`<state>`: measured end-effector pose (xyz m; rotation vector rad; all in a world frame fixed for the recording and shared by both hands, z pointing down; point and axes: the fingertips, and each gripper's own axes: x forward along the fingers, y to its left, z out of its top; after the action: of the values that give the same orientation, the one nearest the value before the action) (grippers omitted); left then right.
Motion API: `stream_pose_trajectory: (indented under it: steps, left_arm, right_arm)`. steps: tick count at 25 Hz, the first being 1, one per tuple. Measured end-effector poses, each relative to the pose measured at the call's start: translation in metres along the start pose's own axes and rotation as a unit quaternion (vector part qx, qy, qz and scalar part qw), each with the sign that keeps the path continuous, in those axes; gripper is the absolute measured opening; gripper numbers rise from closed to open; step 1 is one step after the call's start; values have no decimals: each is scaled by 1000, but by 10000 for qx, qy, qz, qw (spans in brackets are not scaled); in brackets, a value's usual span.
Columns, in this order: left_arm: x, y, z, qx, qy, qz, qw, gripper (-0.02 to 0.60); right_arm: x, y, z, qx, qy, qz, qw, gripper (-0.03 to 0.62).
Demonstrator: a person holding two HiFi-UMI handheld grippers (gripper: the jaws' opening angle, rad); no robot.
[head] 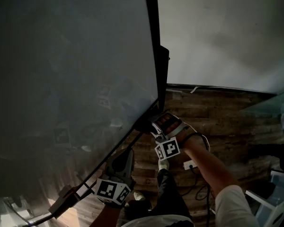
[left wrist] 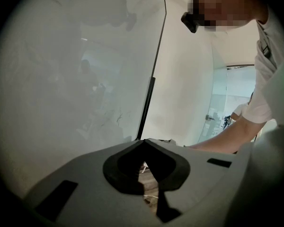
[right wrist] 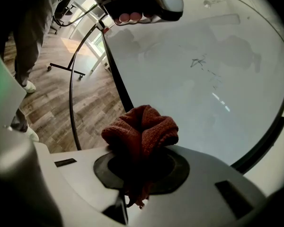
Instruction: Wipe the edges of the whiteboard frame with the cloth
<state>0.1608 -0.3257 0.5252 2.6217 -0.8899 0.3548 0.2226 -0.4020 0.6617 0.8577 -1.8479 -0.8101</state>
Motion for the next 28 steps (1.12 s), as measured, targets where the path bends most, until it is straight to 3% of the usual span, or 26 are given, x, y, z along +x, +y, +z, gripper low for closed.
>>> stream_pose_trajectory:
  steps: [13, 28]
  left_arm:
    - [35, -11, 14, 44, 25, 1, 10000, 8]
    - [34, -22, 25, 163, 9, 39, 9999, 8]
  right_arm:
    - [2, -32, -72, 96, 395, -112, 9991, 58]
    - [-2, -49, -105, 508, 771, -193, 9955, 58]
